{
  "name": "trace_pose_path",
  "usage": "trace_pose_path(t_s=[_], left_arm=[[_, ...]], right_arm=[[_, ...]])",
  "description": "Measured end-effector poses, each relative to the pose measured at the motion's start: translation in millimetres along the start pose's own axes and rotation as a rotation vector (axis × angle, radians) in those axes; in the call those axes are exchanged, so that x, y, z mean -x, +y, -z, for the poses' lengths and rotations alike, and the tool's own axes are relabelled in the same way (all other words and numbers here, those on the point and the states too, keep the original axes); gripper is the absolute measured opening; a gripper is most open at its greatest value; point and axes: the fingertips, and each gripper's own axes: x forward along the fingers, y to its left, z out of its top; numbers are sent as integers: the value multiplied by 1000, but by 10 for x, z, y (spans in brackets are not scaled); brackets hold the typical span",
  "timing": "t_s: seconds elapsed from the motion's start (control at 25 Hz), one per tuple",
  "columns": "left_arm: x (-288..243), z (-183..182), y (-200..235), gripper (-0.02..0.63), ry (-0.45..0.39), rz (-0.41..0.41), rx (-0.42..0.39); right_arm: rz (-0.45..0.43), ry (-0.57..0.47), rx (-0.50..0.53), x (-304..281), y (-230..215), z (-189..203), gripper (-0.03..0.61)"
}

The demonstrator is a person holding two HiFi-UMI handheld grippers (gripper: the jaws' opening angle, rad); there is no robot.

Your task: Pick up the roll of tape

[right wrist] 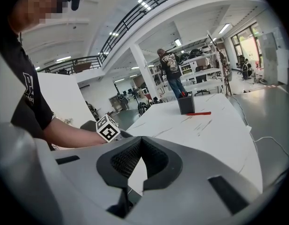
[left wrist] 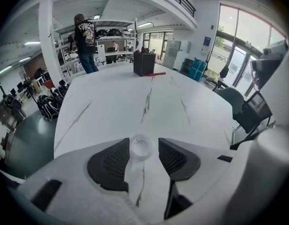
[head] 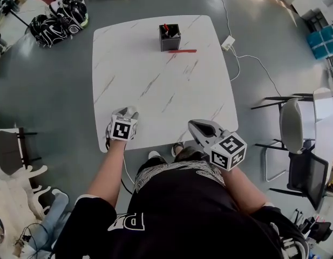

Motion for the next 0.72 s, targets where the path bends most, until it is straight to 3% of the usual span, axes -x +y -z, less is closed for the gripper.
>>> trace_pose_path(t_s=[0.32,0.72], left_arm=[[-227,66,41,216,82,21,38],[-241,79,47,227,95,29,17]], right_arm=[[2,7,-5,-6,-119,-58,5],[0,8,-1,-41,-112,-80,5]])
